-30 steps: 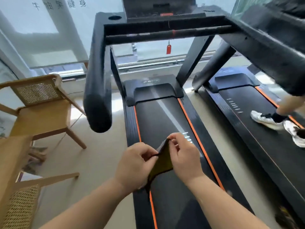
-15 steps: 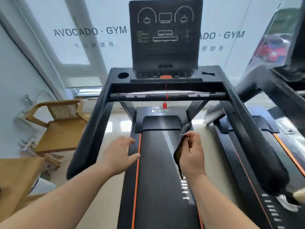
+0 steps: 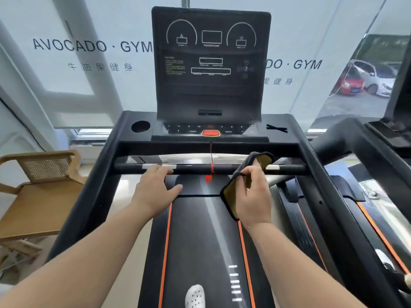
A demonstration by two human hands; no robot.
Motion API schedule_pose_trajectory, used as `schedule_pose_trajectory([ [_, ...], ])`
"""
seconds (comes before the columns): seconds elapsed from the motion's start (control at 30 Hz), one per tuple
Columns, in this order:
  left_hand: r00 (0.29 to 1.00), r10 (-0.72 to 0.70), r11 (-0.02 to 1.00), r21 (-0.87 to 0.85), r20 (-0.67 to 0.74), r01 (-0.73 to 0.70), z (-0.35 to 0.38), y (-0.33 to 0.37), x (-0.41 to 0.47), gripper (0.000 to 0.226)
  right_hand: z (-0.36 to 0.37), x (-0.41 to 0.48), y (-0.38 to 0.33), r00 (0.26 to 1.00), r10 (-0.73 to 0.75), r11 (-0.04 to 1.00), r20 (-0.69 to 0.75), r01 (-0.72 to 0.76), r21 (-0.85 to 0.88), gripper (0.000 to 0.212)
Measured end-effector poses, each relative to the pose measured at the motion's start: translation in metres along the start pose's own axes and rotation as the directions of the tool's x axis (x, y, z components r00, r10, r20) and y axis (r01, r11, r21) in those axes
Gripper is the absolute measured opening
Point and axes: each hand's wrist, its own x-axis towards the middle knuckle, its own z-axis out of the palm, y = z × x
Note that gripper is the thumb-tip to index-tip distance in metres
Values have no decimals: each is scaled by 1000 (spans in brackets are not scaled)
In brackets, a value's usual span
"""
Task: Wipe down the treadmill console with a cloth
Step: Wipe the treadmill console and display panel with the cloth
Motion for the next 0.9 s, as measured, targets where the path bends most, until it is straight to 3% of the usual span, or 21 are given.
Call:
schedule_pose_trajectory([
  [0.17, 999, -42, 999, -5, 25, 42, -3, -15, 72, 51, 43, 69, 12, 999, -42, 994, 1, 42, -102, 6],
  [0.37, 992, -127, 991, 46, 16, 126, -10, -38, 139, 56, 113, 140, 9, 988, -75, 981, 136, 97, -167, 8],
  [0.5, 979, -202, 976, 95, 41, 197, -10, -59, 177, 60, 166, 180, 18, 949, -82, 958, 304, 160, -240, 3],
  [0.63, 976, -207, 968, 163, 74, 193, -9, -76, 214, 56, 222, 217, 36, 863, -92, 890, 496, 295, -347, 7],
  [0.8, 985, -158, 958, 253, 70, 136, -13, -94, 251, 44, 269, 247, 46, 762, -18, 765, 648, 427, -482, 38],
  [0.9, 982, -185, 938, 307, 45, 162, -17, -106, 269, 44, 282, 255, 40, 716, 3, 703, 698, 495, -511, 67],
])
